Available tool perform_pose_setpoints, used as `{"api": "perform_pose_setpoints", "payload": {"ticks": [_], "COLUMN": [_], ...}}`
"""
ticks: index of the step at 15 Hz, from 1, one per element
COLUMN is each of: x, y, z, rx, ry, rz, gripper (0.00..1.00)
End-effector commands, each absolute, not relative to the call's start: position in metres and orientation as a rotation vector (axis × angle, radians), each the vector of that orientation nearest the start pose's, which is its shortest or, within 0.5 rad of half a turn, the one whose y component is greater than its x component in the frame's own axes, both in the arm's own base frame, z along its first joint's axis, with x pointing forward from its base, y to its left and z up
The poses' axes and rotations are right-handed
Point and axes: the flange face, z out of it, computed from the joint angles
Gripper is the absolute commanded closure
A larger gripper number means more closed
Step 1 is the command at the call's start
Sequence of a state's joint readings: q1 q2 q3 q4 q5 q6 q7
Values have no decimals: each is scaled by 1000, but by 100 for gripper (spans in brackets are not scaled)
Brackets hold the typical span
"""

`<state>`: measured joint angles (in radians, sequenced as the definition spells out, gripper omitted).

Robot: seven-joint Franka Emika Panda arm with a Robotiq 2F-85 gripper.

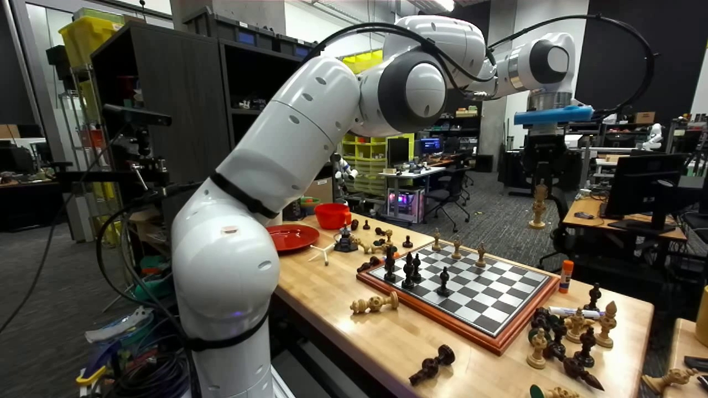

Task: Move the brown chess piece to the left

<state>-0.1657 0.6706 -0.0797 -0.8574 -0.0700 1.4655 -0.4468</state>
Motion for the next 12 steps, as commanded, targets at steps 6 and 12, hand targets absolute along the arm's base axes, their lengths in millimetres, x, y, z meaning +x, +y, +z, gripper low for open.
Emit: {"api": "perform_pose_setpoints", "payload": {"ticks": [6, 12], "x": [720, 726], "y": [-126, -122], "z": [531, 530], "rx": [-3261, -3257], "ry": [-519, -583], "rz": [110, 92], "gripper": [92, 92]}}
